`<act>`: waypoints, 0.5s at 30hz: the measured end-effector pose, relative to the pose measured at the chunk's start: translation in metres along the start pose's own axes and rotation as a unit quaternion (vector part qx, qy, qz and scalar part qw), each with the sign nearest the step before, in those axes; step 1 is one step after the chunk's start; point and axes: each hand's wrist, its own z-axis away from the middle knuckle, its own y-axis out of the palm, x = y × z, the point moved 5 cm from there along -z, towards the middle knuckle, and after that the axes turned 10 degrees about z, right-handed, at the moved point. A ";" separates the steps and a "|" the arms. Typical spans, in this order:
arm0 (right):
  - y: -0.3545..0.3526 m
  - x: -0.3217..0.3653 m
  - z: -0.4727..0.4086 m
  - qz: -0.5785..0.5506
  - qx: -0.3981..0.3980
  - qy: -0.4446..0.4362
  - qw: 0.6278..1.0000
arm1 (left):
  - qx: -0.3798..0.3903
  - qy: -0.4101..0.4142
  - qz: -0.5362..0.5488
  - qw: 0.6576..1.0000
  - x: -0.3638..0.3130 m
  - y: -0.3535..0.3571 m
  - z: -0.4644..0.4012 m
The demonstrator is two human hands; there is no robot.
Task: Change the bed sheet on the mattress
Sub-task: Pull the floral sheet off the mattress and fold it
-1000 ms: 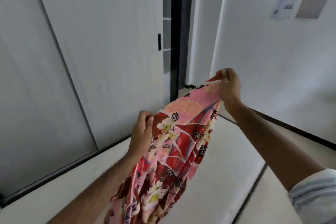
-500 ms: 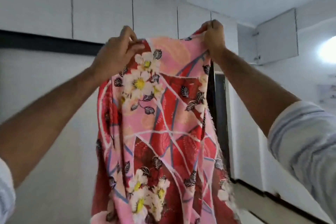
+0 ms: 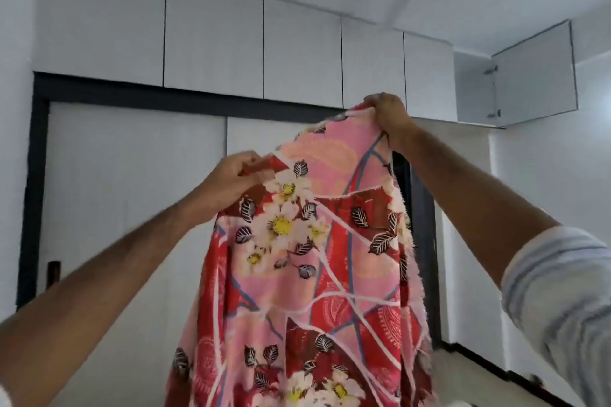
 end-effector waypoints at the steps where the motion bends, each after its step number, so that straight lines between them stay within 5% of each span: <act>1: 0.002 -0.020 0.004 0.029 0.017 0.027 0.999 | 0.026 -0.057 0.022 0.998 0.023 0.012 0.008; 8: 0.022 -0.221 0.102 0.119 0.189 0.327 0.918 | 0.031 -0.298 0.180 0.937 0.177 0.101 0.123; 12: 0.020 -0.301 0.183 0.060 0.168 0.443 0.879 | 0.027 -0.348 0.227 0.909 0.219 0.143 0.176; 15: 0.021 -0.361 0.232 0.081 0.093 0.443 0.888 | 0.022 -0.376 0.199 0.905 0.255 0.171 0.212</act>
